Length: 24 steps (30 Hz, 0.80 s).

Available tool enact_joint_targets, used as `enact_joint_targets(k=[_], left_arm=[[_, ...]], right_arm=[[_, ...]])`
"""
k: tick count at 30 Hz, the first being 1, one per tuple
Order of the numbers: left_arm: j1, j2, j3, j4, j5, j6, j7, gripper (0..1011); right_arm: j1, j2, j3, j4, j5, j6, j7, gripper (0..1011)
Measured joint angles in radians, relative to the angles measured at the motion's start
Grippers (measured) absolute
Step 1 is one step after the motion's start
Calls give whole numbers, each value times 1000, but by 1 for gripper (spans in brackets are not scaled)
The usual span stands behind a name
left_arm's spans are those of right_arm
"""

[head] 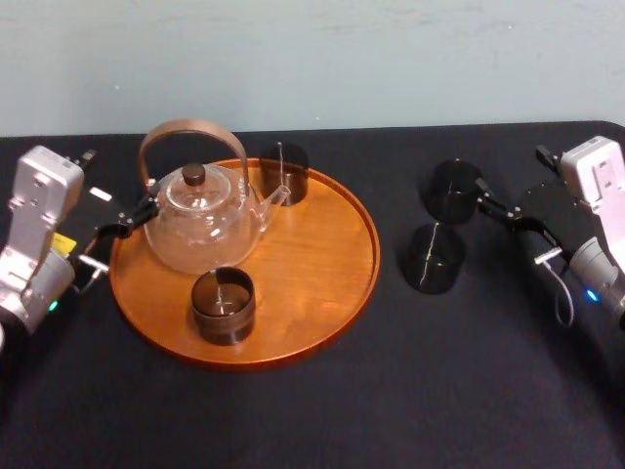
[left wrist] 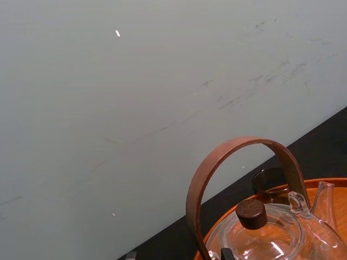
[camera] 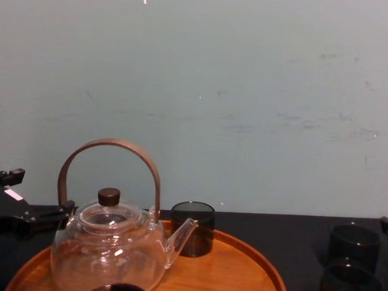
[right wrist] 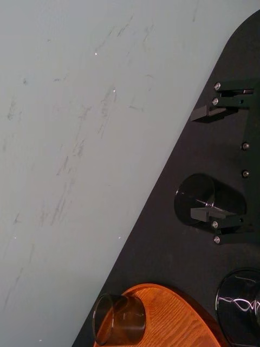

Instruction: Pick up the glass from the table and place it on the tray.

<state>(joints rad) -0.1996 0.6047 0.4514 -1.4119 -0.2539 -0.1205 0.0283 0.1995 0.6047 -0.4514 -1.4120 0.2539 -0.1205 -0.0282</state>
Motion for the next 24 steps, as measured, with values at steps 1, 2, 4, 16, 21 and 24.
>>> enact_joint_targets(k=[1,2,4,16,21,24], left_arm=[[0,0,0,0,0,0,0,1010],[0,0,0,0,0,0,0,1010],[0,0,0,0,0,0,0,1010],[0,0,0,0,0,0,0,1010],[0,0,0,0,0,0,0,1009],[0,0,0,0,0,0,0,1010]], right_arm=[[0,0,0,0,0,0,0,1002],[0,0,0,0,0,0,0,1002],[0,0,0,0,0,0,0,1002],[0,0,0,0,0,0,0,1002],[0,0,0,0,0,0,0,1002],[0,0,0,0,0,0,0,1002]])
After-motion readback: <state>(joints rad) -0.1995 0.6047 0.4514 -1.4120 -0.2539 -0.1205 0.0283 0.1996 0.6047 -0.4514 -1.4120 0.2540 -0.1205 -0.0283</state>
